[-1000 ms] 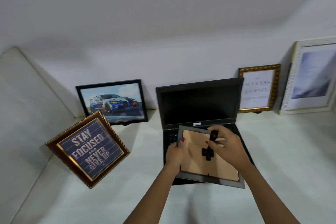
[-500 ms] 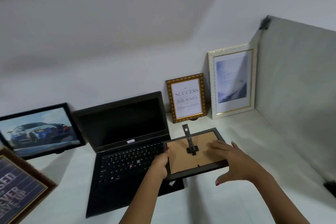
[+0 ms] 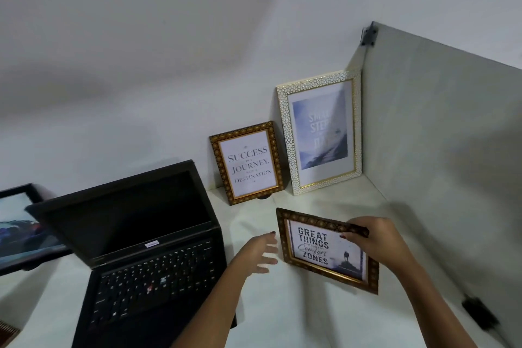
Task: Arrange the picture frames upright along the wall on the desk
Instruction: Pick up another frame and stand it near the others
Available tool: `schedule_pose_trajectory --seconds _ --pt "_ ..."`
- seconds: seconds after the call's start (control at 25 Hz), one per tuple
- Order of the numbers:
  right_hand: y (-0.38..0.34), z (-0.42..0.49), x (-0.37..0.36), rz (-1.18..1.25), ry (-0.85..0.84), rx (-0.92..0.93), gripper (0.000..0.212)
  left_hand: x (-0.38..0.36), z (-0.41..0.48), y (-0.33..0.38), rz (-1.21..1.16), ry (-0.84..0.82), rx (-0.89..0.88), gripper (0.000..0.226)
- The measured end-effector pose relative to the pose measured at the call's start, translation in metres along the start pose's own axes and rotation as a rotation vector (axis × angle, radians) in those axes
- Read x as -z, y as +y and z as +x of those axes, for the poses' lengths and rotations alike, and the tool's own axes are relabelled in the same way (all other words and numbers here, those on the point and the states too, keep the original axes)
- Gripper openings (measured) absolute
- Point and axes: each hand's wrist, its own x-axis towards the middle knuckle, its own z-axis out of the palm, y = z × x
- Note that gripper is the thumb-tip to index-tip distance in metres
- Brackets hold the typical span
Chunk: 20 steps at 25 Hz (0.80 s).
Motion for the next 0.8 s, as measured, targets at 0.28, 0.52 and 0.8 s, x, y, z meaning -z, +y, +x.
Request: schedule_pose_trajectory --seconds 0.28,0.52,0.8 --pt "0.024 0.029 -0.003 0.128 -0.108 -0.107 0.008 -0.027 0.008 0.023 -0.030 0.019 -0.347 0.047" --pt "0.038 0.008 -0.013 0.040 -0.240 -0.144 0.002 -0.041 0.013 0.012 -0.008 0.026 -0.376 0.037" --pt "0.033 0.003 -0.018 0.011 -0.124 -0.125 0.006 -0.051 0.010 -0.001 0.046 0.074 -0.459 0.056"
